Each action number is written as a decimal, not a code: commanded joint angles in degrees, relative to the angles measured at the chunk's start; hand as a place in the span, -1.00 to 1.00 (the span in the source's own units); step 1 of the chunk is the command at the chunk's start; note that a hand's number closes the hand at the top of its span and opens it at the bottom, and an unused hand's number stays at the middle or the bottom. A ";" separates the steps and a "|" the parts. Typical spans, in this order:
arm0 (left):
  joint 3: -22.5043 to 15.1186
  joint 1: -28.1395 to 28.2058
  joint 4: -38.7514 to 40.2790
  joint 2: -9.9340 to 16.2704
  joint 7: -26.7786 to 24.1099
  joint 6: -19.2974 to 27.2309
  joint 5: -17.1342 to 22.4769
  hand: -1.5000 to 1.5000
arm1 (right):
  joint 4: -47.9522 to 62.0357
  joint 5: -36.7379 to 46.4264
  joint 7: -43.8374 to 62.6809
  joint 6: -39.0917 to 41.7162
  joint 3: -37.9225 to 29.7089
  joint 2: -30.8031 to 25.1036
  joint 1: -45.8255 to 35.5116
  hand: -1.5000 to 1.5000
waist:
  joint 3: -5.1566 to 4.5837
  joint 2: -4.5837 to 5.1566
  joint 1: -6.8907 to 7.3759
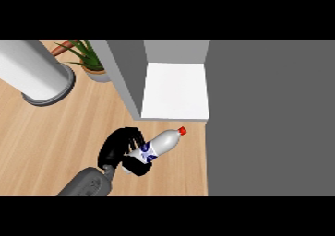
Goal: Pick up the bottled water, place it into the cabinet and close the cabinet
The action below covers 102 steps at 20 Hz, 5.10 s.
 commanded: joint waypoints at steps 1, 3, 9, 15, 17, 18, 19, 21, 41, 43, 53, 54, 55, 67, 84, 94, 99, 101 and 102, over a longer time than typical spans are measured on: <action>10.59 3.12 -9.24 -6.73 -10.28 9.77 10.86 1.00 | -1.66 -0.98 -0.27 -0.98 -0.89 0.96 1.00 -1.00 | -1.18 -1.11 3.90; 15.10 4.39 -13.87 -9.38 -15.26 11.06 16.49 1.00 | -0.82 -1.05 -1.00 -1.37 -1.67 1.03 0.58 -1.00 | -1.44 -1.16 5.38; 24.02 15.56 -22.84 -9.89 -34.69 1.72 32.17 1.00 | -4.14 -2.99 -1.64 -0.22 -2.02 0.87 3.30 -1.00 | -0.14 0.00 1.67; 26.58 22.55 -18.57 -8.77 -47.80 -12.48 38.83 1.00 | -10.32 -8.36 1.86 -1.04 -2.41 -1.43 5.29 -1.00 | 0.30 0.62 -0.87; 26.16 21.94 -17.88 -8.93 -48.09 -13.26 38.39 1.00 | -12.53 -7.44 3.58 -2.54 -1.37 -0.99 5.24 -1.00 | 0.37 0.62 -1.00; 24.69 19.95 -17.21 -10.40 -45.39 -11.98 37.77 1.00 | -10.97 -8.37 2.69 -1.03 -3.23 -2.52 4.33 -1.00 | 0.43 0.59 -1.30; 24.24 21.35 -18.58 -10.39 -46.60 -11.92 37.05 1.00 | -11.46 -4.80 2.99 -3.10 1.15 1.17 3.44 -1.00 | 0.44 0.56 -1.13; 22.65 19.88 -19.85 -12.39 -45.38 -10.03 36.12 1.00 | -12.26 -7.81 2.68 -1.00 -2.26 -1.48 5.46 -1.00 | 0.45 0.48 -1.45; 13.22 -10.48 -2.98 -13.93 -35.61 20.27 33.69 1.00 | -9.91 -10.50 4.17 -2.71 -2.89 -3.58 2.49 -1.00 | 0.45 0.78 -2.45; 13.18 -11.09 0.29 -13.93 -36.30 19.99 33.86 1.00 | -8.89 -13.42 3.77 -3.00 -4.06 -4.74 1.19 -1.00 | 0.43 0.87 -2.41; 18.43 -24.63 16.78 -13.93 -37.41 19.86 39.81 1.00 | -7.36 -12.47 4.45 -2.71 -2.92 -4.91 0.05 -1.00 | 0.42 1.11 -2.96; 19.10 -24.60 19.96 -13.93 -39.47 18.84 40.84 1.00 | -4.96 -11.54 0.36 1.40 -3.41 -3.18 2.09 -1.00 | 0.44 1.05 -3.95; 18.75 -24.42 20.81 -13.93 -40.39 20.13 40.79 1.00 | -6.75 -13.21 1.93 0.62 -4.03 -3.77 3.27 -1.00 | 0.42 1.00 -3.71; 21.03 -39.14 37.87 -13.93 -45.08 22.92 43.24 1.00 | -5.86 -12.73 2.43 0.30 -4.77 -4.99 1.49 -1.00 | 0.43 1.37 -4.20; 25.02 -47.47 52.44 -12.18 -49.79 18.02 40.90 -1.00 | -6.92 -13.13 1.64 1.16 -4.62 -5.19 2.19 -1.00 | 0.39 1.58 -5.05; 26.19 -46.93 47.70 -13.92 -59.96 14.65 44.73 -1.00 | -5.78 -13.59 2.68 0.11 -5.44 -6.47 -0.66 -1.00 | 0.42 1.38 -5.21; 22.52 -44.11 41.93 -13.93 -59.19 15.02 49.80 -1.00 | -7.09 -13.46 3.58 0.23 -6.26 -6.17 0.53 -1.00 | 0.44 0.85 -4.85; 19.87 -44.12 40.13 -13.93 -57.86 15.82 50.47 -1.00 | -9.91 -12.34 6.18 -3.59 -3.17 -5.22 -0.62 -1.00 | 0.42 0.85 -4.28; 16.99 -41.44 36.07 -13.93 -57.99 17.44 52.76 -1.00 | -6.69 -12.74 4.49 -1.89 -5.21 -6.31 -2.09 -1.00 | 0.45 0.58 -4.37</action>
